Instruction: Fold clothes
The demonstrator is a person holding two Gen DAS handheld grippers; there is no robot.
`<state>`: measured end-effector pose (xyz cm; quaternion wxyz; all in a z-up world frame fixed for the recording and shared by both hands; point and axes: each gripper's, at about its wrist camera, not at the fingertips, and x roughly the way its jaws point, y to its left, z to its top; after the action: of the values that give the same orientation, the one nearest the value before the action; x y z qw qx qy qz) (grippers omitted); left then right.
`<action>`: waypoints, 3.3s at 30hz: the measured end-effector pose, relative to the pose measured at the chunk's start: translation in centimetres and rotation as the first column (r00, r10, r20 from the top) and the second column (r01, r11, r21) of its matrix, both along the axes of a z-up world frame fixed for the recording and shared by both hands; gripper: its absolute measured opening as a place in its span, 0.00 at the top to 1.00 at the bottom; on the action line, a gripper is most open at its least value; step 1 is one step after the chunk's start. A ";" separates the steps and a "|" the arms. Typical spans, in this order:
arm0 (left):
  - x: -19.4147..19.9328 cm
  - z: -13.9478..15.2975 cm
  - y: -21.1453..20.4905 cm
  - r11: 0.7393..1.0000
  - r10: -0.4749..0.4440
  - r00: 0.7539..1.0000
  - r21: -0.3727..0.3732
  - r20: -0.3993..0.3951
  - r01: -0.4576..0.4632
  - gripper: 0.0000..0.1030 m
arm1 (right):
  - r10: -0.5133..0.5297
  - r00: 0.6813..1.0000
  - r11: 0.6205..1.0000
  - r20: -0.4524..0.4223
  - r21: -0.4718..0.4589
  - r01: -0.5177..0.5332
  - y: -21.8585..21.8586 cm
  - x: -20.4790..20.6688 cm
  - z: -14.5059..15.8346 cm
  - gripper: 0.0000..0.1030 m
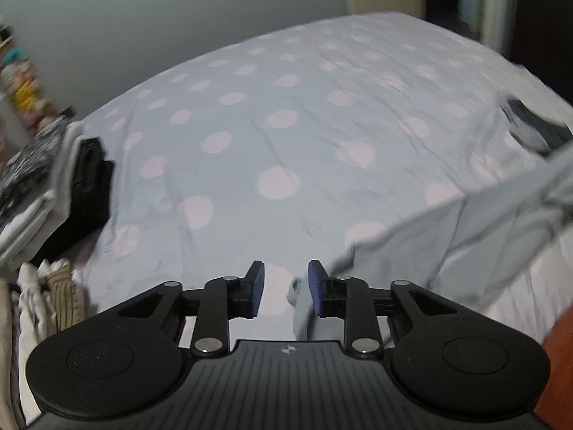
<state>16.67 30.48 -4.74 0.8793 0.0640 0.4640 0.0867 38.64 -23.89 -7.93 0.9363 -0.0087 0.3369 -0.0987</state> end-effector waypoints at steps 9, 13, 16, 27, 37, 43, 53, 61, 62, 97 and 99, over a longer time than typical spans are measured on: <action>-3.1 -6.5 -5.1 0.965 -0.255 0.950 0.017 -0.180 0.262 0.63 | -0.063 0.997 0.998 -0.041 -0.005 0.063 -2.7 0.2 -2.1 0.88; -2.6 -8.9 -5.8 0.971 -0.238 0.952 -0.079 -0.192 0.227 0.63 | -0.050 0.998 0.999 -0.036 -0.023 0.049 -2.3 0.4 -2.2 0.88; -2.3 -10.7 -6.4 0.969 -0.226 0.953 -0.150 -0.201 0.198 0.59 | -0.047 0.998 0.999 -0.038 -0.028 0.046 -2.3 0.2 -2.3 0.88; -1.4 -15.2 -7.5 0.996 -0.088 0.955 -0.036 -0.282 0.081 0.84 | -0.038 0.998 0.999 -0.048 -0.040 0.036 -2.3 -0.3 -2.7 0.88; -6.9 -4.1 4.1 0.965 0.244 0.968 0.116 -0.063 -0.236 0.94 | -0.010 1.000 1.000 -0.021 -0.030 0.010 -2.4 -0.7 -1.4 0.88; -10.7 4.5 10.7 0.908 0.388 0.918 0.137 0.083 -0.397 0.94 | 0.000 1.000 0.999 -0.005 -0.036 0.000 -1.4 -0.4 -0.5 0.88; -8.9 4.0 15.2 0.854 0.479 0.877 0.206 0.045 -0.477 0.94 | 0.145 0.988 0.987 0.045 -0.078 -0.141 5.6 1.7 1.3 0.88; -5.3 -0.9 19.3 0.822 0.542 0.840 0.223 -0.018 -0.525 0.94 | 0.180 0.984 0.969 0.017 -0.178 -0.174 12.2 7.5 -0.5 0.88; -4.6 -1.3 19.9 0.819 0.547 0.837 0.223 -0.022 -0.529 0.94 | 0.182 0.983 0.967 0.017 -0.187 -0.175 13.0 8.4 -0.8 0.88; -3.6 -4.3 8.0 0.947 0.294 0.955 -0.120 -0.048 -0.297 0.49 | 0.240 0.968 0.959 -0.070 -0.138 -0.247 12.8 6.9 -2.1 0.68; -4.0 -5.3 5.1 0.950 0.249 0.967 -0.183 -0.045 -0.253 0.49 | 0.251 0.964 0.958 -0.081 -0.121 -0.260 10.8 4.5 -1.9 0.68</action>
<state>12.68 35.57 -10.00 0.8582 -0.0779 0.4837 0.1532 43.16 -13.06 -9.85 0.9272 -0.1167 0.3558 0.0016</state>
